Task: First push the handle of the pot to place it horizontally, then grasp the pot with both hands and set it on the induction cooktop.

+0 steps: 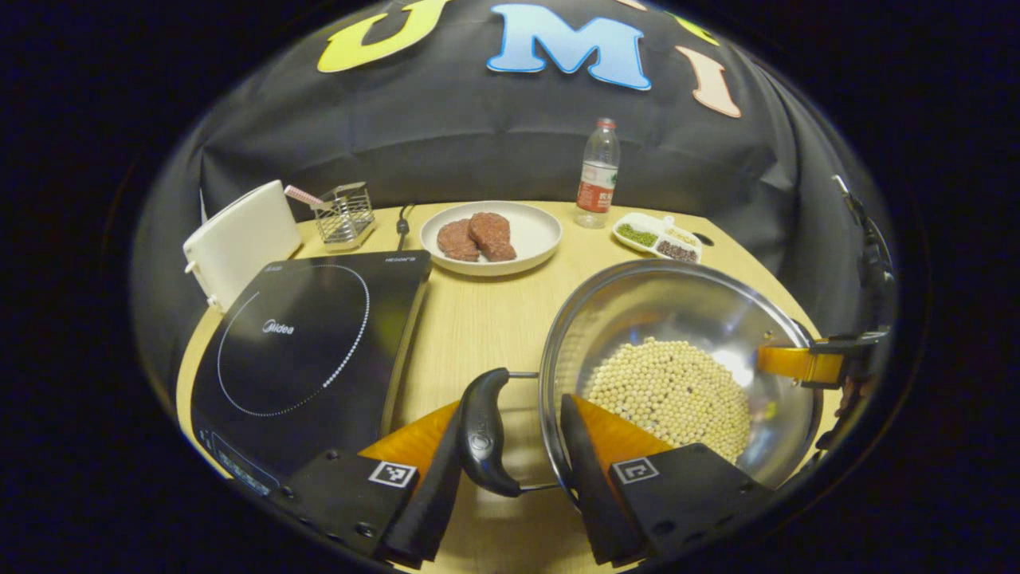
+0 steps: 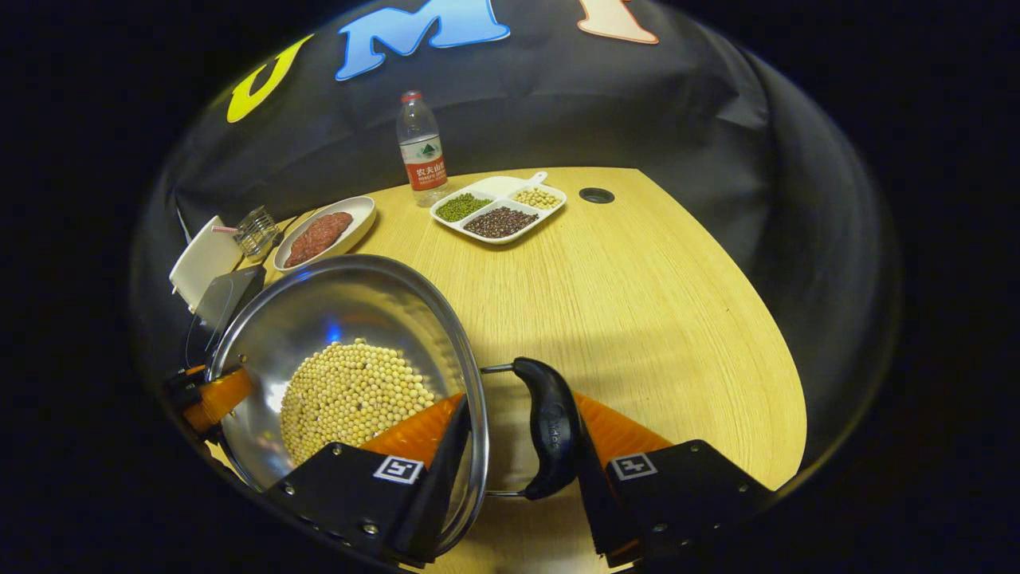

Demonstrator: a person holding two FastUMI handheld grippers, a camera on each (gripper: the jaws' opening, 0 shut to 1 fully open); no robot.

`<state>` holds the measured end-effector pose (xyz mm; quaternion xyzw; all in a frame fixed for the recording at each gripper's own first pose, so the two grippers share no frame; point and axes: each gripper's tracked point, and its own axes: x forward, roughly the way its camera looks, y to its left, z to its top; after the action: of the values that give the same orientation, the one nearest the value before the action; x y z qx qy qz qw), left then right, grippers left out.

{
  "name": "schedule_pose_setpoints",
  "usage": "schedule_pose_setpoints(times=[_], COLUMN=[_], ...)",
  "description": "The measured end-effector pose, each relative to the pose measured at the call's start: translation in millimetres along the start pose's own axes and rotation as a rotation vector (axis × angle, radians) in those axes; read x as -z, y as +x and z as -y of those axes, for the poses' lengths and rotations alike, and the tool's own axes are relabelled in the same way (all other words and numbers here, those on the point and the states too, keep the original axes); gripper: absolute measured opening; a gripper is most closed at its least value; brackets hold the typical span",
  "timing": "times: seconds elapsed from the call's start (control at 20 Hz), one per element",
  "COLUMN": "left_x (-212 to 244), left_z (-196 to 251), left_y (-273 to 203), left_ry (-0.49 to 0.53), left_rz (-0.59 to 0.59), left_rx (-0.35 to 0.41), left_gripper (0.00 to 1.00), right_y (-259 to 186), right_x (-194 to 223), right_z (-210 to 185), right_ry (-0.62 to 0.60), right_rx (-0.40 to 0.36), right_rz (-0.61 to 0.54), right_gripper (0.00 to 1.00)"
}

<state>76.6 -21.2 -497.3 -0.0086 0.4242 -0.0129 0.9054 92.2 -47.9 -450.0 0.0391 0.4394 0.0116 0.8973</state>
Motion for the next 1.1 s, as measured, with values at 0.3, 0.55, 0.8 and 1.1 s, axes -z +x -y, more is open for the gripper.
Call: schedule_pose_setpoints(times=[0.3, 0.55, 0.8, 1.1], left_x=[-4, -4, -11, -29], left_z=[-3, -3, -5, -8], left_y=[2, 3, -3, -28], left_ry=[-0.004, -0.015, -0.005, 0.001], left_rz=[-0.044, -0.066, -0.052, -0.034], left_rx=[0.018, 0.035, 0.042, 0.049], left_gripper=[0.67, 0.64, 0.6, 0.6], right_y=[-4, -6, -19, -44], right_x=[2, 5, 3, -8], right_z=[-2, -3, -5, -12], right_ry=[0.042, 0.064, 0.074, 0.09], right_rx=[-0.027, -0.02, -0.015, -0.01], right_rz=[-0.029, -0.05, -0.047, -0.04], right_gripper=[0.66, 0.61, 0.6, 0.6])
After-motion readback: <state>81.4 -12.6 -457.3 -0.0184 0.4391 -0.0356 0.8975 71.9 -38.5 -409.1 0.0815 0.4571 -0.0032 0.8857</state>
